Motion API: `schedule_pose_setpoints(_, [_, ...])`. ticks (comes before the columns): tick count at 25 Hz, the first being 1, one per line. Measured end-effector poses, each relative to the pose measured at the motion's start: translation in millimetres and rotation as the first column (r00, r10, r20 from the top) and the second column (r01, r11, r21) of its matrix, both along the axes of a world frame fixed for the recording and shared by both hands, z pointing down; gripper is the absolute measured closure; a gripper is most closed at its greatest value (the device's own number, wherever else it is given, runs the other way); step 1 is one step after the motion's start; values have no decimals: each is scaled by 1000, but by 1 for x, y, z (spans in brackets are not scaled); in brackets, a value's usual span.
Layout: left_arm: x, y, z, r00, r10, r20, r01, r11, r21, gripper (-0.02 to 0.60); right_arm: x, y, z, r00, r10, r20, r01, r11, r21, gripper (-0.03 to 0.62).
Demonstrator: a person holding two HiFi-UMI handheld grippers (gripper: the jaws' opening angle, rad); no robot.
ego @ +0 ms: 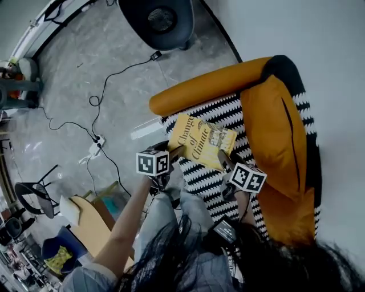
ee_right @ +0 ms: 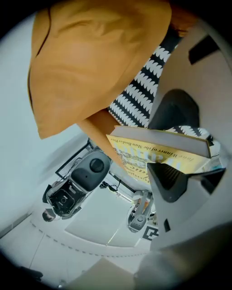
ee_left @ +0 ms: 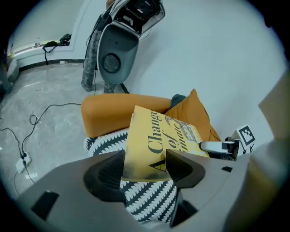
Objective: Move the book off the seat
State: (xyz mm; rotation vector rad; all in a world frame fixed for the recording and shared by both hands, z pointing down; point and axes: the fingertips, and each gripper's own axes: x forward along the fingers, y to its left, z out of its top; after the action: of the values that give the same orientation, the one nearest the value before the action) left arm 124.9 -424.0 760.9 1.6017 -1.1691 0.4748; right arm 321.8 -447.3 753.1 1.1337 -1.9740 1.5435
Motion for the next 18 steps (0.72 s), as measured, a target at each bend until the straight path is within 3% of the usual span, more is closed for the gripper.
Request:
schedule_pose_setpoints(8, [-44, 11, -97, 986, -164, 30, 157, 975, 160, 285, -49, -18, -96, 992, -119, 36, 113, 982, 149, 353])
schedule_pose_setpoints(18, [-110, 82, -194, 937, -350, 14, 334, 903, 270, 285, -129, 19, -200, 956, -288, 49, 263, 922, 283, 353])
